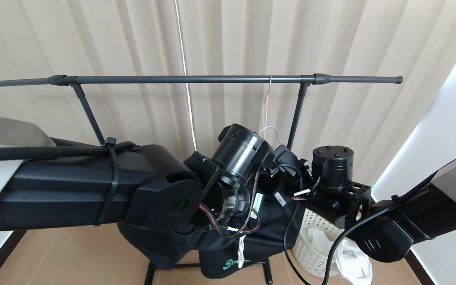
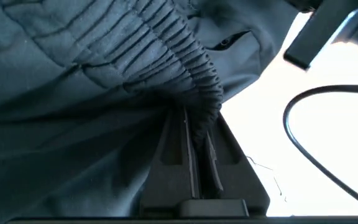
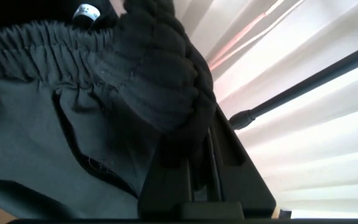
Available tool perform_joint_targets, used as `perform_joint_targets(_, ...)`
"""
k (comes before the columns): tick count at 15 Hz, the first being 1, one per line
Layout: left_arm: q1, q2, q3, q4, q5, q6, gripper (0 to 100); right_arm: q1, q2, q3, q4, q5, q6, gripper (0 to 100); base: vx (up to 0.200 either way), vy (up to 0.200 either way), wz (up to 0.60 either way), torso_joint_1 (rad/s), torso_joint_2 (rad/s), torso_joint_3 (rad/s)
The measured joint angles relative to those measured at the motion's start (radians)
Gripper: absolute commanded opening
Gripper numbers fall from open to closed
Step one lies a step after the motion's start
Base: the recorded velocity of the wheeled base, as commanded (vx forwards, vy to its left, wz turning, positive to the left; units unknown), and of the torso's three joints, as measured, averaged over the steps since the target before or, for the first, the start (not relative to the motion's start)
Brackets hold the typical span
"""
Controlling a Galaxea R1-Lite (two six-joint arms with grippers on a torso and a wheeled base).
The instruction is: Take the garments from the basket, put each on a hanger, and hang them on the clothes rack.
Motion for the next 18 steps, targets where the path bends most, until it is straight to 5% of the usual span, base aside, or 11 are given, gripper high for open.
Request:
perform_joint_targets(7, 0.097, -0.055, 0.008, 0.000, 0.032, -0.014, 0, -0.009, -0.024, 0.018, -0.041, -0.009, -0.010, 0, 0.000, 0.000, 0.00, 0.000, 0.00, 0.000)
perform_joint_targets(16, 0.100, -0.084, 0.061, -0.003, 0.074, 0.001, 0, -0.010, -0.061, 0.033, -0.112, -0.022, -0.027, 0, 0.000, 0.000, 0.00, 0.000, 0.00, 0.000)
perform_joint_targets(17, 0.099, -0.082, 0.062, -0.003, 0.073, 0.001, 100, -0.010, -0.061, 0.040, -0.135, -0.021, -0.040, 0, 0.000, 0.000, 0.00, 0.000, 0.00, 0.000)
perform_joint_targets(18, 0.098, -0.079, 0.062, -0.003, 0.073, 0.001, 100, -0.010, -0.062, 0.046, -0.151, -0.021, -0.049, 0, 0.000, 0.000, 0.00, 0.000, 0.00, 0.000)
